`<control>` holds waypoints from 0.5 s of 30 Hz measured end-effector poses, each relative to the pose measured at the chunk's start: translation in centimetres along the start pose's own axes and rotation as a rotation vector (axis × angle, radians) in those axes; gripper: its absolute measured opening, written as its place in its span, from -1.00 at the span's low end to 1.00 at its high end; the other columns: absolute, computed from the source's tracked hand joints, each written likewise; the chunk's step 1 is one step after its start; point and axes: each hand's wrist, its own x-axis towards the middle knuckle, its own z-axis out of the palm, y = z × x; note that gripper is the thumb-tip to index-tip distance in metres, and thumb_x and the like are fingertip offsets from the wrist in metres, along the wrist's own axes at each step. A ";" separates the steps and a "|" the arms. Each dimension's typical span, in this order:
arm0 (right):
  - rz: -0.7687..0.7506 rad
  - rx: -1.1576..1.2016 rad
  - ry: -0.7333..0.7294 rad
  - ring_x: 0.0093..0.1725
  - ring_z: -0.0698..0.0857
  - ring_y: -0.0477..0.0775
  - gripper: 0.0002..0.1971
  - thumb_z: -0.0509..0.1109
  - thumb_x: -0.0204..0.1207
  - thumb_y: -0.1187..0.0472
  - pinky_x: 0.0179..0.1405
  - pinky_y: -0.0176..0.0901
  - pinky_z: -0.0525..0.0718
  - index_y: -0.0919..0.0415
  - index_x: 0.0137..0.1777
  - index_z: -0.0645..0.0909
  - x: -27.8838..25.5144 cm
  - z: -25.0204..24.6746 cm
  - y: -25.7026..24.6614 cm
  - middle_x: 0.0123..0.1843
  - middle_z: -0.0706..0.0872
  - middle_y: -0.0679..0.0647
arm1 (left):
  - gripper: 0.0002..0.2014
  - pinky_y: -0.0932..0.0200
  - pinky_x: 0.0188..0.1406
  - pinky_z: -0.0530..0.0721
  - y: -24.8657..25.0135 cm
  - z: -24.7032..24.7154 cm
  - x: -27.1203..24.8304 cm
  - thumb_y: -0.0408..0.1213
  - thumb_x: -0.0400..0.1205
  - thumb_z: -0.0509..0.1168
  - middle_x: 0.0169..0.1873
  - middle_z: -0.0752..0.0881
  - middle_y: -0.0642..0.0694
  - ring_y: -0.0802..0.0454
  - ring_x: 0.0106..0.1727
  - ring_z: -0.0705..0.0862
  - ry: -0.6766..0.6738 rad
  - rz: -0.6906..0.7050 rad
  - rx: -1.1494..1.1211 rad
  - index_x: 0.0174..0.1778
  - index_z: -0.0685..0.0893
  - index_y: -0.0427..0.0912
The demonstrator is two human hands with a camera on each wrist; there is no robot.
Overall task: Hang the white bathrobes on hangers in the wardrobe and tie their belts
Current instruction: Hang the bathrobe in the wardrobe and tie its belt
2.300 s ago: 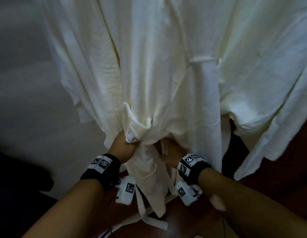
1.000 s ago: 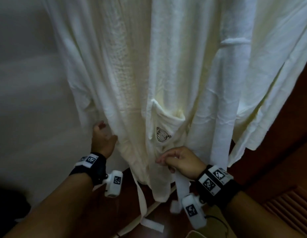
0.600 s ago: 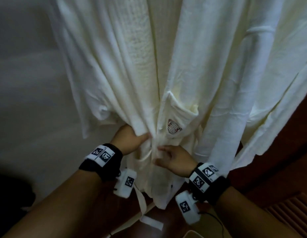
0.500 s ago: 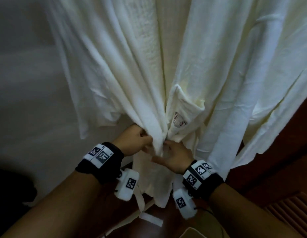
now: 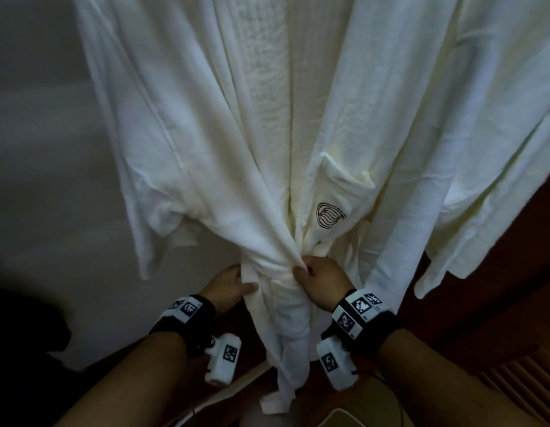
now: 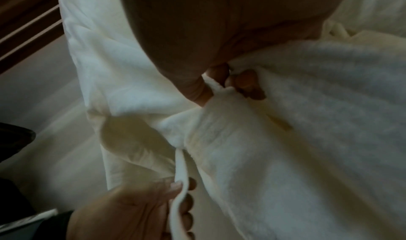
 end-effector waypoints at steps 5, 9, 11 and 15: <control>0.047 0.060 0.074 -0.33 0.59 -0.15 -0.71 0.36 0.58 -0.07 -0.33 -0.29 0.48 -0.04 -0.36 0.54 -0.7 -1.1 0.5 -0.41 0.60 -0.14 | -0.65 -0.04 -0.12 0.73 -1.3 -1.6 -0.9 -0.21 0.55 0.48 0.12 0.71 -0.29 -0.16 -0.01 0.75 0.277 0.014 -0.184 0.20 0.56 -0.14; 0.104 0.243 0.177 -0.31 0.64 -0.24 -0.87 0.50 0.49 0.03 -0.34 -0.52 0.48 0.02 -0.19 0.63 -1.6 -1.4 0.5 -0.28 0.69 -0.17 | -0.72 0.13 -0.38 0.66 0.2 -2.8 -3.0 -0.38 0.65 0.32 -0.09 0.74 -0.18 -0.14 -0.19 0.73 0.346 0.175 -0.296 0.22 0.45 -0.08; 0.122 0.497 0.193 -0.35 0.76 0.02 -0.88 0.51 0.49 0.20 -0.33 -0.33 0.63 0.18 -0.14 0.61 -2.2 -1.5 0.1 -0.21 0.74 0.06 | -0.80 0.27 -0.51 0.53 1.0 -2.7 -4.0 -0.41 0.52 0.31 -0.35 0.67 -0.05 0.00 -0.39 0.60 0.287 0.265 -0.325 0.01 0.51 -0.14; 0.036 0.755 0.099 -0.22 0.81 0.31 -0.88 0.31 0.50 0.52 -0.09 0.10 0.77 0.33 -0.09 0.60 -3.6 -1.9 -0.8 -0.11 0.74 0.30 | -0.68 0.30 -0.33 0.61 0.7 -2.6 -5.3 -0.65 0.56 0.14 -0.33 0.75 0.05 0.03 -0.31 0.65 0.169 0.316 -0.035 -0.16 0.68 -0.15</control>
